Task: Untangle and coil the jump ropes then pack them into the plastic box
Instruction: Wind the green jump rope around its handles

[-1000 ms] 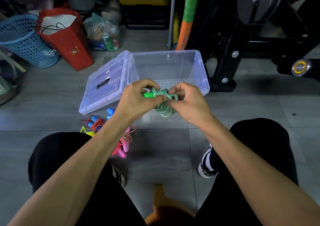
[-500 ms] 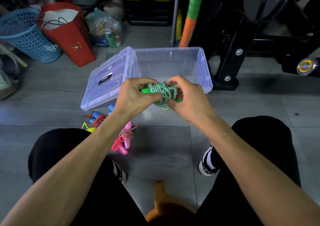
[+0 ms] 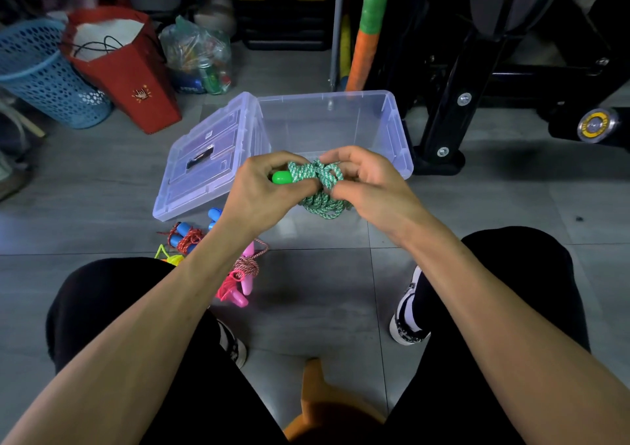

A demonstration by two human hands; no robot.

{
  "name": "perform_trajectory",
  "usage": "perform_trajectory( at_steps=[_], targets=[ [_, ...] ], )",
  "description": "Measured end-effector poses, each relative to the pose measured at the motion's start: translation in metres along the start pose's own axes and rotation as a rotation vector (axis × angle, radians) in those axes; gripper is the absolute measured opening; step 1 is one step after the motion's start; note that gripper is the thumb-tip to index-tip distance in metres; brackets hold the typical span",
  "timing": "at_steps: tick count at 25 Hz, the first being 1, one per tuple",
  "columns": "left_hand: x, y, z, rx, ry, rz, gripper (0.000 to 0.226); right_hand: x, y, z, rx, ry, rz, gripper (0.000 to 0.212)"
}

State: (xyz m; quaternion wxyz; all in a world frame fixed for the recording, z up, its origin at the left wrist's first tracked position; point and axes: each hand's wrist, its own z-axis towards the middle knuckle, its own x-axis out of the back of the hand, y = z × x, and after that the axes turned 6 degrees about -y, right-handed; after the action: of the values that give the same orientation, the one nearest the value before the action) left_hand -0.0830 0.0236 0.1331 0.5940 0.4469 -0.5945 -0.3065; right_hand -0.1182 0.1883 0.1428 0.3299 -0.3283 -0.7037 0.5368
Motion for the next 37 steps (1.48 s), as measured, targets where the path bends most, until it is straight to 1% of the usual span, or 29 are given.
perform_trajectory(
  at_steps=[2, 4, 7, 10, 12, 13, 14, 16, 19, 20, 21, 23, 24, 25, 26, 28, 29, 31, 32, 34, 37],
  targets=[
    [0.000, 0.000, 0.001, 0.027, -0.019, -0.006, 0.016, -0.001, 0.002, 0.000, 0.017, -0.015, -0.120, 0.040],
    [0.000, 0.003, 0.002, 0.072, -0.042, -0.032, 0.017, -0.002, 0.006, -0.001, 0.088, 0.089, -0.291, 0.035],
    [0.001, 0.005, 0.003, 0.114, -0.048, -0.066, 0.022, 0.000, 0.011, 0.000, 0.251, 0.292, -0.521, 0.027],
    [0.002, 0.006, 0.003, 0.147, -0.042, -0.104, 0.024, 0.002, 0.018, 0.004, 0.474, 0.426, -0.720, 0.014],
    [0.001, 0.006, 0.003, 0.177, -0.052, -0.115, 0.023, 0.000, 0.022, 0.006, 0.601, 0.490, -0.872, 0.008],
    [0.000, 0.006, 0.004, 0.193, -0.056, -0.124, 0.022, -0.001, 0.024, 0.007, 0.637, 0.501, -0.899, 0.008],
    [0.000, 0.005, 0.005, 0.202, -0.053, -0.133, 0.021, -0.003, 0.023, 0.007, 0.651, 0.496, -0.875, 0.007],
    [0.003, 0.002, 0.008, 0.194, -0.018, -0.137, 0.021, -0.008, 0.019, 0.004, 0.594, 0.438, -0.687, 0.009],
    [0.005, -0.005, 0.012, 0.134, 0.045, -0.036, 0.025, -0.010, 0.011, 0.001, 0.349, 0.248, -0.272, 0.008],
    [0.004, -0.007, 0.011, 0.100, 0.055, 0.036, 0.027, -0.008, 0.010, 0.002, 0.265, 0.196, -0.195, 0.006],
    [0.002, -0.009, 0.010, 0.064, 0.059, 0.121, 0.029, -0.005, 0.009, 0.003, 0.189, 0.173, -0.189, 0.007],
    [0.000, -0.011, 0.006, 0.013, 0.054, 0.305, 0.034, 0.002, 0.005, 0.005, 0.037, 0.146, -0.246, 0.020],
    [0.000, -0.011, 0.004, 0.003, 0.034, 0.383, 0.037, 0.004, 0.003, 0.006, -0.038, 0.140, -0.235, 0.026],
    [0.000, -0.012, 0.003, 0.013, -0.012, 0.422, 0.040, 0.006, 0.001, 0.006, -0.098, 0.140, -0.206, 0.027],
    [-0.002, -0.011, 0.002, 0.039, -0.078, 0.436, 0.042, 0.006, 0.000, 0.005, -0.133, 0.142, -0.186, 0.023],
    [-0.006, -0.013, 0.001, 0.086, -0.210, 0.455, 0.047, 0.004, -0.001, 0.004, -0.146, 0.143, -0.190, 0.006],
    [-0.009, -0.014, 0.002, 0.095, -0.247, 0.469, 0.052, 0.002, 0.000, 0.004, -0.132, 0.137, -0.206, 0.002],
    [-0.015, -0.020, 0.004, 0.085, -0.279, 0.471, 0.057, -0.004, 0.002, 0.006, -0.098, 0.138, -0.224, 0.007],
    [-0.018, -0.024, 0.004, 0.070, -0.272, 0.473, 0.057, -0.006, 0.002, 0.007, -0.091, 0.151, -0.213, 0.008],
    [-0.021, -0.031, 0.007, 0.068, -0.192, 0.503, 0.051, -0.010, 0.001, 0.007, -0.089, 0.172, -0.154, 0.011],
    [-0.020, -0.041, 0.015, 0.070, -0.036, 0.505, 0.036, -0.016, -0.003, 0.003, -0.018, 0.088, -0.181, 0.020]
  ],
)
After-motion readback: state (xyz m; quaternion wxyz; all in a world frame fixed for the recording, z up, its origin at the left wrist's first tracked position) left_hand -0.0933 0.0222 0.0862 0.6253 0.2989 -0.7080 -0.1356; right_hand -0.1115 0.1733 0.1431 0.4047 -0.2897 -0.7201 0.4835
